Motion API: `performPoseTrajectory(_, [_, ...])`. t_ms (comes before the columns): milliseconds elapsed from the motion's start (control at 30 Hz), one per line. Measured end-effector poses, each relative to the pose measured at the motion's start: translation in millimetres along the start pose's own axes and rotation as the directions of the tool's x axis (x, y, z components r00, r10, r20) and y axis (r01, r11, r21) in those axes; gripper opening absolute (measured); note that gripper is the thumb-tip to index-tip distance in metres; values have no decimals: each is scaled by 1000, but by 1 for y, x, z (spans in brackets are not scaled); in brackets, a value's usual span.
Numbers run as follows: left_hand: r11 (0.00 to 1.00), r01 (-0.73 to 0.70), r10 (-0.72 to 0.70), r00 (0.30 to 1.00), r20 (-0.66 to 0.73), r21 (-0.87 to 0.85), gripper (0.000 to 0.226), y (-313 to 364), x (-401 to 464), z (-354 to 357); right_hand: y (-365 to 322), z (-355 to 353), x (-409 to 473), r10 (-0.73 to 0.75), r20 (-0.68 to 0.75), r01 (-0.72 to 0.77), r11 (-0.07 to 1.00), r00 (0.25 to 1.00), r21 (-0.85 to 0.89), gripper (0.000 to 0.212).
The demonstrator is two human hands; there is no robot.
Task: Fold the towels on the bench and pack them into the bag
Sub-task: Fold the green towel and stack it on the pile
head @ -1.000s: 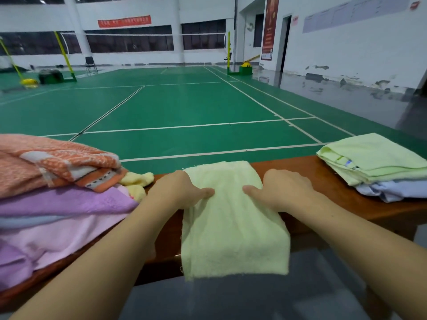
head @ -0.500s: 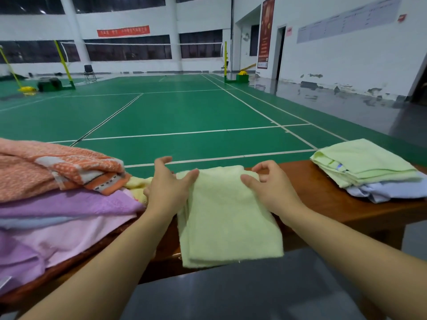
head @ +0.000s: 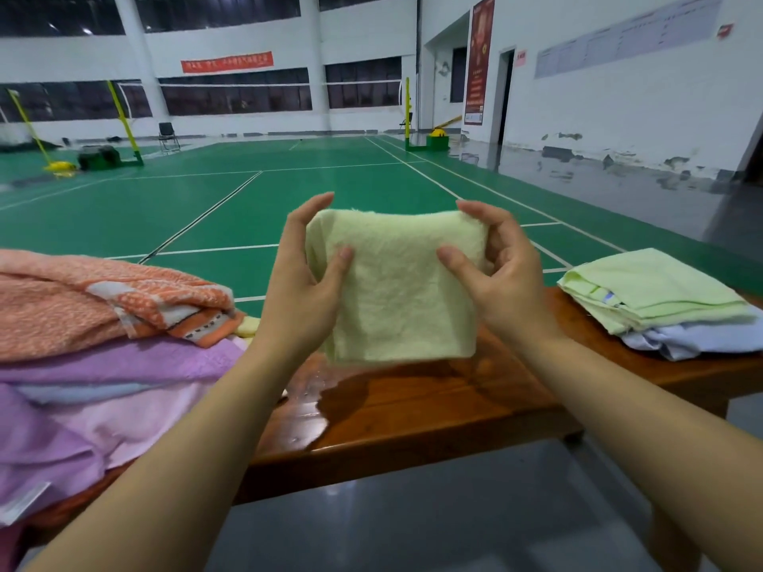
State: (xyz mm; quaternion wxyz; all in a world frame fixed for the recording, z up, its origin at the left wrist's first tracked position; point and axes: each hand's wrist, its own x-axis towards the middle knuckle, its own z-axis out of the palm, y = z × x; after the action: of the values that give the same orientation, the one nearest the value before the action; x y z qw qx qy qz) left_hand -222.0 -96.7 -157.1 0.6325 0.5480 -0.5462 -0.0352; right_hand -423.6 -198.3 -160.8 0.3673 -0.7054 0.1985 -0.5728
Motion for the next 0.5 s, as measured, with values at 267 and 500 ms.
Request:
performPoseTrajectory(267, [997,20,-24,998,56,78,57,12,9,-1,-5,3,1,23,52,-22,1000,998,-22,63])
performPoseTrajectory(500, [749,381,-562,799,214,542,53,-50,-15,10,56,18,-27,523,149,-406,785,839,-467,75])
